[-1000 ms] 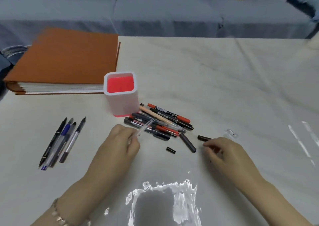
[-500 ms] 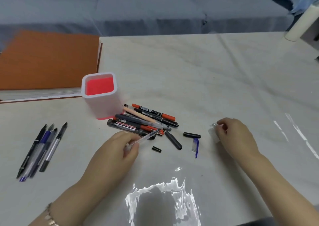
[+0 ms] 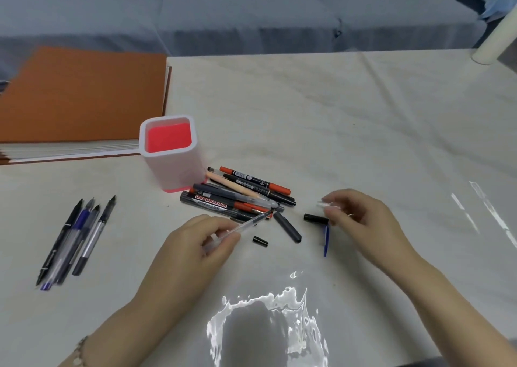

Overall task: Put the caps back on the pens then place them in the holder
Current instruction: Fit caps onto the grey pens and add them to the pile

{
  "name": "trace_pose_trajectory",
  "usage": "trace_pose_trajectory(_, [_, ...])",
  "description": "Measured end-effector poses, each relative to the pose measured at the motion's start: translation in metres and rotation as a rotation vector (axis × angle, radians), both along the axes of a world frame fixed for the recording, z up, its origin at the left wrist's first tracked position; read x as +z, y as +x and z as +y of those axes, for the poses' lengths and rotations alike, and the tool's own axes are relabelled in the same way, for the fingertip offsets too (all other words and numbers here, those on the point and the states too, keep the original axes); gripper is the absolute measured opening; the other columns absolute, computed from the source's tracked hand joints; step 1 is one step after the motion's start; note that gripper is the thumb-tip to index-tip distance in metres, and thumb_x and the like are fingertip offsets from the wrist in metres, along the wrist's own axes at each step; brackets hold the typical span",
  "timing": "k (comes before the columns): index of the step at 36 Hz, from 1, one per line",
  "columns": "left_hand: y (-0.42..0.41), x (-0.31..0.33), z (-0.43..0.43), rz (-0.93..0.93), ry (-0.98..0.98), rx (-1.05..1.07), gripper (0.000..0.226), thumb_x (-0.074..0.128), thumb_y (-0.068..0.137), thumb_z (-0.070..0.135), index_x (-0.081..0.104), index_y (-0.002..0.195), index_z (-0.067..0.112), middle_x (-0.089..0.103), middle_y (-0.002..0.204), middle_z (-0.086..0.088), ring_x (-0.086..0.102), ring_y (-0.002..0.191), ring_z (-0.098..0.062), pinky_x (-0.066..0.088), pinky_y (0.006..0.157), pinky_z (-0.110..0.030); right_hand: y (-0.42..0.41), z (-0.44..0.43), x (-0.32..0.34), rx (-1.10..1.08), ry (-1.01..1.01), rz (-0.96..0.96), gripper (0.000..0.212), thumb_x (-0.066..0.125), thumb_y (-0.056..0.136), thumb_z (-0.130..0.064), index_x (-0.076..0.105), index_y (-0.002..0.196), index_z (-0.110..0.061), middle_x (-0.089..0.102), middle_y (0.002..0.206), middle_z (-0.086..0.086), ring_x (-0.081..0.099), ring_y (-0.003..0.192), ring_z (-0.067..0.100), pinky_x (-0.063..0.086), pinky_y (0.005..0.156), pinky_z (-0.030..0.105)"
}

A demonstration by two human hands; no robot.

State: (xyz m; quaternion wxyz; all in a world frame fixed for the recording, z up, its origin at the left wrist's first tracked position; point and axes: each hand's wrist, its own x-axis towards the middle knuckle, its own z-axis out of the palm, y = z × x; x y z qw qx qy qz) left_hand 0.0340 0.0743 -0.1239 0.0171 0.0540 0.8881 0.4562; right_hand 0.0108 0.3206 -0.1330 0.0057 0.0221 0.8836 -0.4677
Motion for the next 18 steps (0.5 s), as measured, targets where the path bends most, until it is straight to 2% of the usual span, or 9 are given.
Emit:
trace_pose_trajectory(4, [0.004, 0.005, 0.0, 0.017, 0.034, 0.016, 0.022, 0.068, 0.079, 0.023, 0.061, 0.071, 0.042, 0.061, 0.087, 0.02, 0.053, 0.073, 0.004, 0.037, 0.063, -0.005, 0.012, -0.022, 0.013, 0.056, -0.231, 0.024, 0.017, 0.062, 0.084, -0.015, 0.067, 0.078, -0.03, 0.064, 0.067, -0.014, 0.057, 0.062, 0.009, 0.046, 0.062, 0.019])
trace_pose_trajectory(7, [0.007, 0.008, -0.001, 0.018, 0.056, 0.023, 0.023, 0.068, 0.078, 0.017, 0.064, 0.071, 0.039, 0.061, 0.082, 0.022, 0.054, 0.071, 0.005, 0.037, 0.061, -0.004, 0.017, -0.03, 0.019, 0.073, -0.343, 0.028, 0.011, 0.059, 0.083, -0.02, 0.067, 0.079, -0.026, 0.064, 0.063, -0.014, 0.056, 0.059, 0.003, 0.045, 0.061, 0.014])
trace_pose_trajectory(10, [0.009, 0.011, -0.002, 0.031, 0.07, 0.01, 0.02, 0.07, 0.078, 0.02, 0.065, 0.071, 0.038, 0.061, 0.082, 0.017, 0.054, 0.071, 0.002, 0.037, 0.06, -0.005, 0.02, -0.037, 0.023, 0.086, -0.381, 0.026, 0.013, 0.056, 0.083, -0.02, 0.068, 0.081, -0.023, 0.063, 0.064, -0.008, 0.056, 0.059, 0.004, 0.044, 0.06, 0.013])
trace_pose_trajectory(12, [0.01, 0.011, -0.003, 0.033, 0.079, 0.002, 0.013, 0.067, 0.076, 0.03, 0.064, 0.069, 0.041, 0.062, 0.082, 0.015, 0.054, 0.071, 0.0, 0.037, 0.059, -0.005, 0.022, -0.04, 0.024, 0.089, -0.402, 0.023, 0.016, 0.056, 0.087, -0.012, 0.067, 0.082, -0.022, 0.061, 0.063, -0.006, 0.054, 0.058, 0.003, 0.042, 0.059, 0.01])
trace_pose_trajectory(13, [0.01, 0.011, -0.003, 0.032, 0.083, 0.0, 0.01, 0.064, 0.072, 0.034, 0.063, 0.068, 0.042, 0.062, 0.082, 0.015, 0.055, 0.07, 0.0, 0.037, 0.058, -0.005, 0.023, -0.042, 0.024, 0.093, -0.409, 0.02, 0.018, 0.056, 0.088, -0.009, 0.067, 0.081, -0.022, 0.061, 0.062, -0.007, 0.054, 0.057, 0.002, 0.041, 0.058, 0.009])
trace_pose_trajectory(16, [0.011, 0.011, -0.005, 0.035, 0.091, -0.004, 0.01, 0.06, 0.07, 0.035, 0.063, 0.068, 0.044, 0.063, 0.081, 0.016, 0.055, 0.07, -0.001, 0.037, 0.058, -0.006, 0.024, -0.047, 0.026, 0.119, -0.393, 0.012, 0.013, 0.055, 0.084, -0.018, 0.066, 0.082, -0.024, 0.062, 0.061, -0.012, 0.054, 0.057, 0.001, 0.04, 0.057, 0.006])
trace_pose_trajectory(18, [0.012, 0.012, -0.005, 0.037, 0.096, -0.009, 0.01, 0.061, 0.07, 0.035, 0.063, 0.068, 0.045, 0.063, 0.081, 0.016, 0.055, 0.069, -0.001, 0.038, 0.058, -0.005, 0.025, -0.049, 0.027, 0.114, -0.387, 0.009, 0.017, 0.056, 0.088, -0.011, 0.066, 0.082, -0.023, 0.062, 0.06, -0.015, 0.055, 0.058, 0.0, 0.039, 0.057, 0.005])
